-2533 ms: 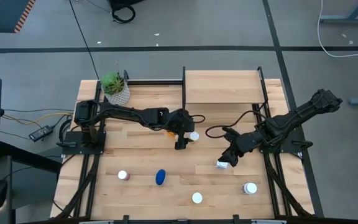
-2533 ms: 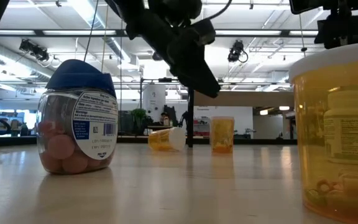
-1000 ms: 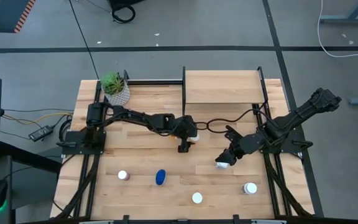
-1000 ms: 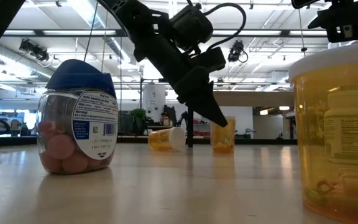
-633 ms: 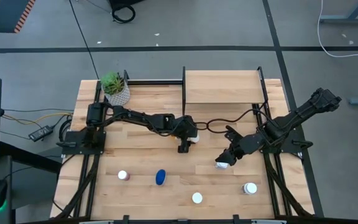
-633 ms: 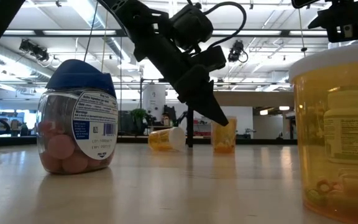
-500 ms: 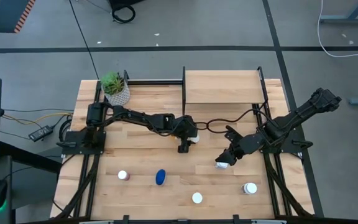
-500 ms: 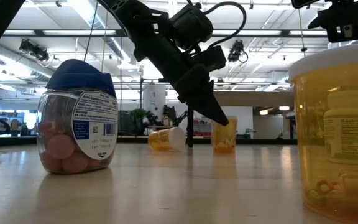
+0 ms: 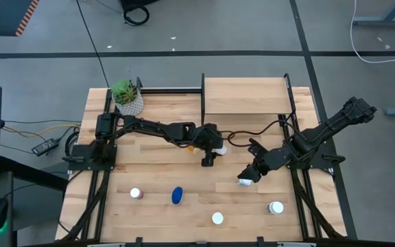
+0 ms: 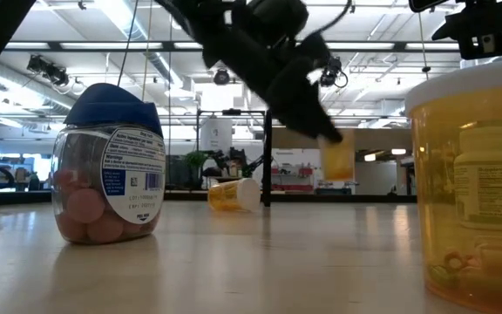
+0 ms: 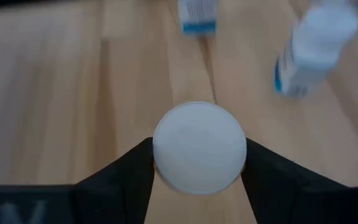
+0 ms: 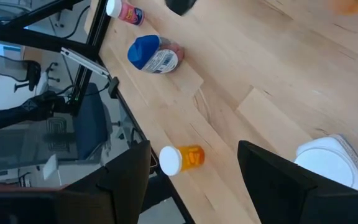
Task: Pick and place medicine bottles onto shelf by color
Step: Put the top right orange pill bottle on the shelf
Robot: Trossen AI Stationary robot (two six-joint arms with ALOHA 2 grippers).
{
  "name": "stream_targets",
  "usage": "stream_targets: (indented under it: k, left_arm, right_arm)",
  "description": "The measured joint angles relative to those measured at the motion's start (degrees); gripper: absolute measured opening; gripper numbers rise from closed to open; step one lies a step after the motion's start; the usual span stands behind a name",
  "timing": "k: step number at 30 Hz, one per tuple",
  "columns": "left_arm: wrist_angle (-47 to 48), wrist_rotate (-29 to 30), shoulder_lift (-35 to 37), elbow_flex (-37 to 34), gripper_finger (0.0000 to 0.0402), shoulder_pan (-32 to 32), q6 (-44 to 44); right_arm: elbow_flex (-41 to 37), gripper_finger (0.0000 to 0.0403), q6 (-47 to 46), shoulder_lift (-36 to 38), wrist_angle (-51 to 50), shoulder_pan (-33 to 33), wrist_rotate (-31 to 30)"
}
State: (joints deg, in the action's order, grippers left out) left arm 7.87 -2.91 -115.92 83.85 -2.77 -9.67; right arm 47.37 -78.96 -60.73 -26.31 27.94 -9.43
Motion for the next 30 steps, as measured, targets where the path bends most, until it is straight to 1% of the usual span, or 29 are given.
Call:
stream_targets:
  k: [6,11,15,21,25,30]
  left_arm:
    - [9.54,0.05,0.0,11.2,0.0226,-2.48,-0.05]
    - [18.63,0.27,0.04,21.07,0.0217,-6.19,-2.37]
    - [22.21,1.6,0.08,27.14,0.0217,-9.75,-4.54]
    - [23.24,3.1,0.09,30.23,0.0234,-15.97,-4.52]
    - [24.55,3.15,0.05,30.15,0.0227,-20.58,-4.51]
    - [22.74,3.78,-0.68,30.12,0.0221,-25.44,-3.03]
  right_arm:
    - [0.0,0.025,0.02,0.0,0.35,0.0,0.0]
    - [0.02,0.025,0.48,0.0,0.35,0.0,0.02]
    - [0.02,0.025,1.16,0.0,0.35,0.0,0.02]
    - [0.02,0.025,1.6,0.0,0.35,-0.05,0.01]
    - [0.04,0.025,1.6,0.0,0.35,-0.04,0.0]
    - [0.04,0.025,1.6,0.0,0.35,-0.04,-0.31]
